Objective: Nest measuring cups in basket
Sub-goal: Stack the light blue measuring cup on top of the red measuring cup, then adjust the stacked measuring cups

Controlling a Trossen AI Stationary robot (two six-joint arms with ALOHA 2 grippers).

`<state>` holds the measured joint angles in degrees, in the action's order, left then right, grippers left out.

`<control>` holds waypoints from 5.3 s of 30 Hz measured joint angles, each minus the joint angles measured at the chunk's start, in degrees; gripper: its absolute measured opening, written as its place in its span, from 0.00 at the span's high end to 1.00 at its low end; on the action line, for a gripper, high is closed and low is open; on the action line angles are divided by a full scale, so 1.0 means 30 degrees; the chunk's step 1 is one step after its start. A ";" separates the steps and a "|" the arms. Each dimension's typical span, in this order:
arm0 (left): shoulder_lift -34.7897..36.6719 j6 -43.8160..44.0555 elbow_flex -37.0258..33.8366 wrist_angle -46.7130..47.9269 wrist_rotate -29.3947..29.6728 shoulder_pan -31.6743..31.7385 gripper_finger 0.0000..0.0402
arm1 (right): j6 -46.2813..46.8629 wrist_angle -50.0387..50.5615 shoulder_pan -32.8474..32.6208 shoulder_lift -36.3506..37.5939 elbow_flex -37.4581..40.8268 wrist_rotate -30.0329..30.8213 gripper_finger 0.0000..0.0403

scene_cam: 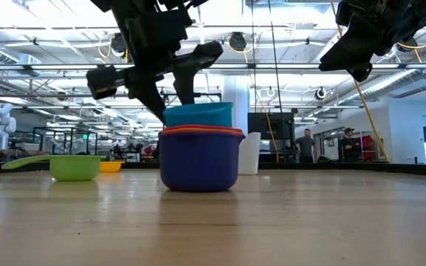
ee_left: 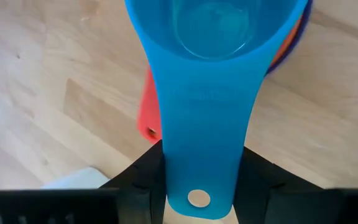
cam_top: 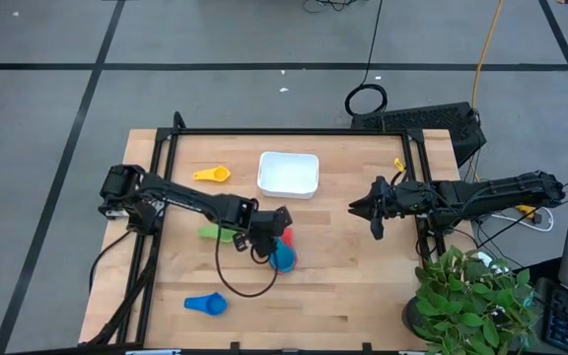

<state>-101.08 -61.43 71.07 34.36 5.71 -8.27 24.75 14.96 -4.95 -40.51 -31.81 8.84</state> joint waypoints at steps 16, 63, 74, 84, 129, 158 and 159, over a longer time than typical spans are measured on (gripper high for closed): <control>0.0000 0.1068 -0.0081 -0.1218 0.1022 0.0000 0.59 | -0.0007 -0.0051 0.0044 0.0000 0.0000 0.0036 0.82; 0.1916 2.3146 -0.1821 0.2563 -0.2914 -0.2692 0.93 | -0.1529 -1.0039 0.0000 -1.4245 -0.1128 -0.4090 1.00; 0.1629 2.5194 -0.3727 -0.2343 -0.3706 -0.2499 0.98 | -0.2208 -0.8446 0.0295 -1.7735 -0.4313 -0.4491 1.00; 0.1683 2.5605 -0.3906 -0.1729 -0.3780 -0.2535 0.97 | -0.2843 -0.7587 0.0861 -1.9571 -0.6260 -0.4535 1.00; 0.8255 2.7687 -0.3877 0.5456 -0.1316 -0.2881 0.94 | -0.5079 0.6821 0.1404 -1.7228 -1.1819 -0.3546 1.00; 0.8255 2.7032 -0.3877 0.5119 -0.0894 -0.2483 0.94 | -0.7219 0.6564 0.1189 -2.4895 -1.7288 -0.4956 1.00; 0.8255 2.7024 -0.3877 0.5124 -0.0894 -0.2484 0.94 | -0.7289 0.6476 0.1262 -2.4895 -1.7334 -0.4948 1.00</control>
<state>-76.31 19.64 59.44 49.73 3.03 -15.73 2.89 34.39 -1.16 -115.20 -83.82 -6.00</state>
